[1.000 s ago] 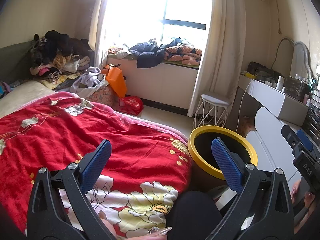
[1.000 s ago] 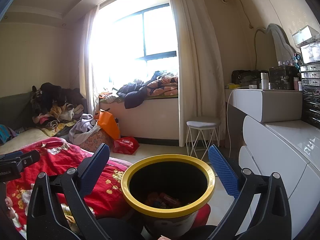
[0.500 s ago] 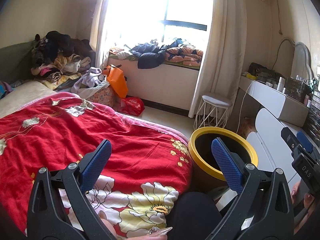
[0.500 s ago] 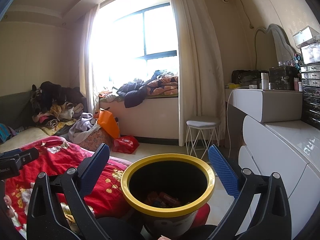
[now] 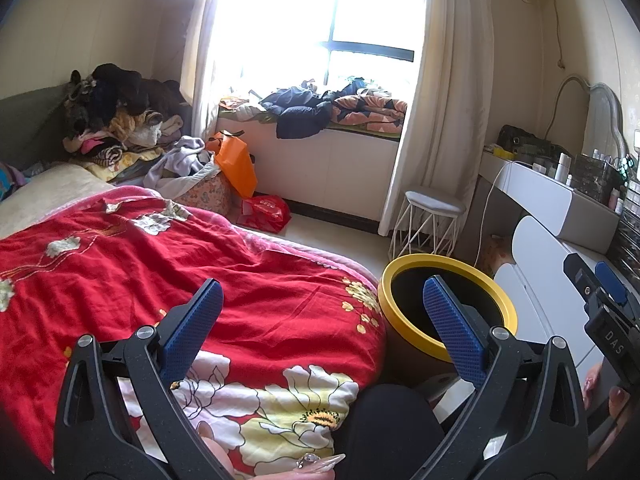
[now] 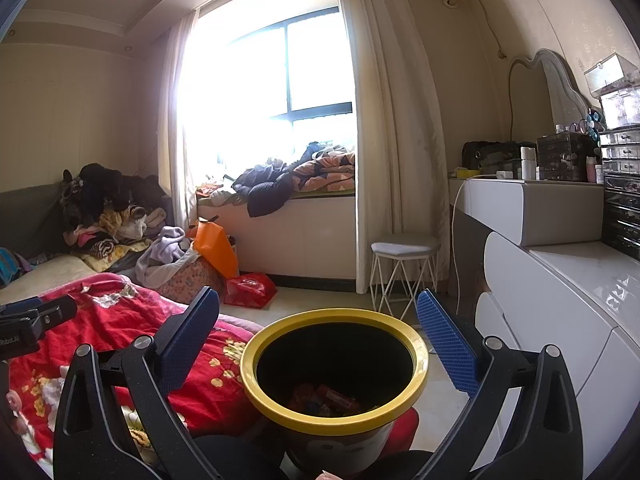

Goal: Collect trash

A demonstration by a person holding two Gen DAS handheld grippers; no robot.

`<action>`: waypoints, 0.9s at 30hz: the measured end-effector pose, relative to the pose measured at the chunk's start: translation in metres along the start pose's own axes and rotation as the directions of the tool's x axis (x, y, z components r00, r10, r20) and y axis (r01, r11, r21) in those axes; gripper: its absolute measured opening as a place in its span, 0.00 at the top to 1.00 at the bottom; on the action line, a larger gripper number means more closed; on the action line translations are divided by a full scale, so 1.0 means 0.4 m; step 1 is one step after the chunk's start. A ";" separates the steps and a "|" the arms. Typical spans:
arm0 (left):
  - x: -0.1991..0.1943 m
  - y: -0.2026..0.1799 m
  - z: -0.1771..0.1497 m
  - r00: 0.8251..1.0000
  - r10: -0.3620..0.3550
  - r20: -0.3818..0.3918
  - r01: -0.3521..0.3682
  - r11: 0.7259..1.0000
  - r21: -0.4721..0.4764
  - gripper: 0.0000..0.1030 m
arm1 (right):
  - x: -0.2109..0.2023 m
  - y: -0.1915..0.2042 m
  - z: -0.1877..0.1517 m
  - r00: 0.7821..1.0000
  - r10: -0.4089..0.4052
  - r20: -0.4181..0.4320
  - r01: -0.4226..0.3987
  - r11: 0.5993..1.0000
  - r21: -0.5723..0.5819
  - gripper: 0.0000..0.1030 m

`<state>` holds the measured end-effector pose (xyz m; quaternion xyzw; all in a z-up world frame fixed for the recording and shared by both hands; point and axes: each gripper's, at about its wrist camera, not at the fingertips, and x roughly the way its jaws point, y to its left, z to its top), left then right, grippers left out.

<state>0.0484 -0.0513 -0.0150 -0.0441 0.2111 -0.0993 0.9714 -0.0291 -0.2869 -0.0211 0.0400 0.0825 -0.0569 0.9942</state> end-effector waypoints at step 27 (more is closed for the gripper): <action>-0.256 0.672 -0.157 0.684 0.653 -0.324 -0.725 0.563 -0.396 0.10 | 0.157 0.784 0.000 0.415 0.727 -0.548 -0.871 0.491 -0.008 0.06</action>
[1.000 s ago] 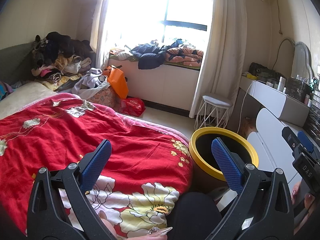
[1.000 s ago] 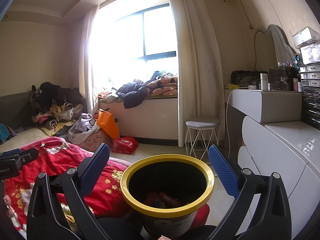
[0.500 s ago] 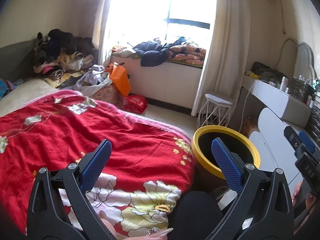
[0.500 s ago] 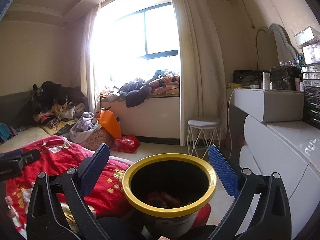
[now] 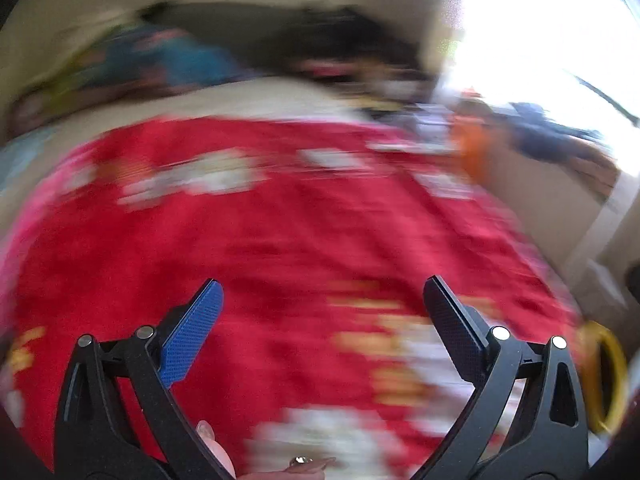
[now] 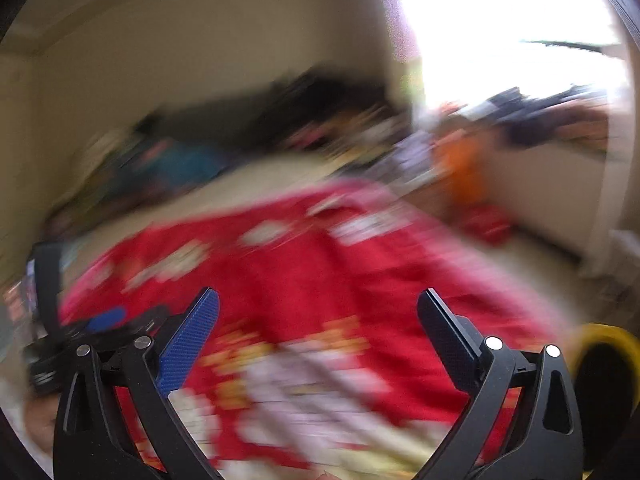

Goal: Collect trash

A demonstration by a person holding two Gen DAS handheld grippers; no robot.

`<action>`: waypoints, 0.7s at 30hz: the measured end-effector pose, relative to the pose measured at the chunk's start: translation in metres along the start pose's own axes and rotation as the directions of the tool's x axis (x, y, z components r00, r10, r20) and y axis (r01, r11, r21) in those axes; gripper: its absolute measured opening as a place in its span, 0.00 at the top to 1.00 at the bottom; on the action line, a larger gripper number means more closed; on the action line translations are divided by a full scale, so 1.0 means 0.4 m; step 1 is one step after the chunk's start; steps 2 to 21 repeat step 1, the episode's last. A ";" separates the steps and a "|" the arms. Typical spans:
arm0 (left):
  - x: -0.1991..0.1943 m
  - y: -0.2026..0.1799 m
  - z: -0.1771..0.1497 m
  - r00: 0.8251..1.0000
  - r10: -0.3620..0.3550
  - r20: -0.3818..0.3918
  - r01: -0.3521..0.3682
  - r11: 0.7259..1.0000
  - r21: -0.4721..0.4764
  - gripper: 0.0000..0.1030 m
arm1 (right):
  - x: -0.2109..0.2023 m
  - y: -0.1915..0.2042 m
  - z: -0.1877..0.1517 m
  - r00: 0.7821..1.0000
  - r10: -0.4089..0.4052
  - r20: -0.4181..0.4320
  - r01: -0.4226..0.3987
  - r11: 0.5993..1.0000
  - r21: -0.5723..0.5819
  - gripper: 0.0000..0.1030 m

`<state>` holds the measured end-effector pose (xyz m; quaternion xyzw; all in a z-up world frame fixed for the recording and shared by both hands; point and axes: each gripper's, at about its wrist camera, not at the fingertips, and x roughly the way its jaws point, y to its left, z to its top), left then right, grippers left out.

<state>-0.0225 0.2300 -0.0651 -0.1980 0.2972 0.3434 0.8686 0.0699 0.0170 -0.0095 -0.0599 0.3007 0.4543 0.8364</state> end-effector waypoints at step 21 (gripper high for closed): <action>0.023 0.053 0.003 0.998 0.058 -0.015 -0.058 0.998 -0.027 0.10 | 0.087 0.057 0.003 0.995 0.068 -0.068 -0.070 0.997 -0.032 0.06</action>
